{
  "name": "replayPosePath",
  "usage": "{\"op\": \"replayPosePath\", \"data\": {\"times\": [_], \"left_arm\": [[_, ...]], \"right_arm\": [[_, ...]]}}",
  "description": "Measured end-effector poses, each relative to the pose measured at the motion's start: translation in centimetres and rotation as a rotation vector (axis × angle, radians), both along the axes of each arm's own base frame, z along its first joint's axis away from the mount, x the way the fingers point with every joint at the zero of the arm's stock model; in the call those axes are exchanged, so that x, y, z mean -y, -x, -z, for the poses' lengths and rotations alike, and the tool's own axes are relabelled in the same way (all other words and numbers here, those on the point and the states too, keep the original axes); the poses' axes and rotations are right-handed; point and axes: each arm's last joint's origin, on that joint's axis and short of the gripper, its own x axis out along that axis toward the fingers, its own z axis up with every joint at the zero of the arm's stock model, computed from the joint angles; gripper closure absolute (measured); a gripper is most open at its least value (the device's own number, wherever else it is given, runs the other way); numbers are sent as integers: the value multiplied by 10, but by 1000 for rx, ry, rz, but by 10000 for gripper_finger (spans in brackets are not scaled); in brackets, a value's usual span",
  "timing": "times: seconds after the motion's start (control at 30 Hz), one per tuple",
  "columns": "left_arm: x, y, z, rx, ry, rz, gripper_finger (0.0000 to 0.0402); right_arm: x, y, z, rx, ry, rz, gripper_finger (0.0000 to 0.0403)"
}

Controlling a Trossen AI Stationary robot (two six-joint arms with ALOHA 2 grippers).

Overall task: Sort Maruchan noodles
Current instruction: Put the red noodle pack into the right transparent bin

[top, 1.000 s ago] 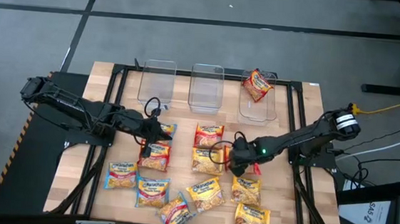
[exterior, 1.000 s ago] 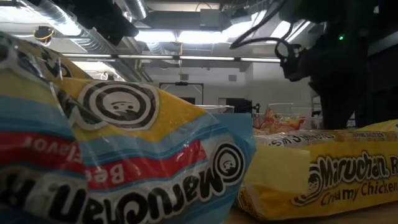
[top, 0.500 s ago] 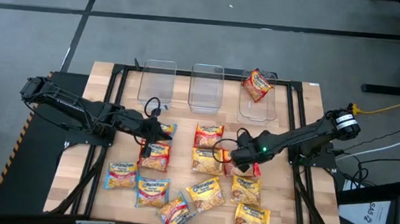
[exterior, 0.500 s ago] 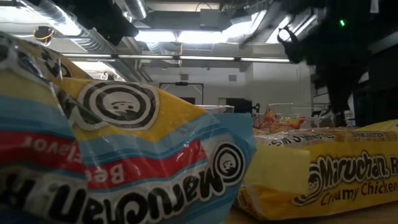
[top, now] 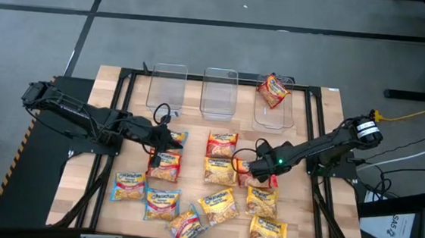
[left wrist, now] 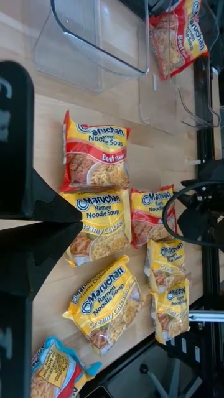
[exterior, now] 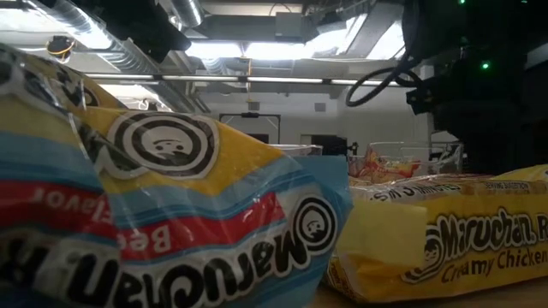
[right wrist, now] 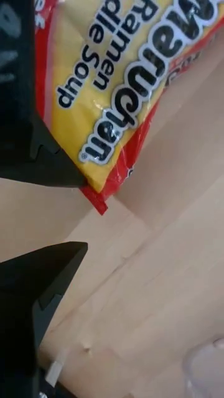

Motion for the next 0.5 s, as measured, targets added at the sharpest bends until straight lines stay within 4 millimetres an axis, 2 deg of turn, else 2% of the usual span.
{"op": "replayPosePath", "data": {"times": [0.5], "left_arm": [[-1,0,0,2,-8,-16,401]], "right_arm": [[1,-3,-6,76,-68,64,244]]}}
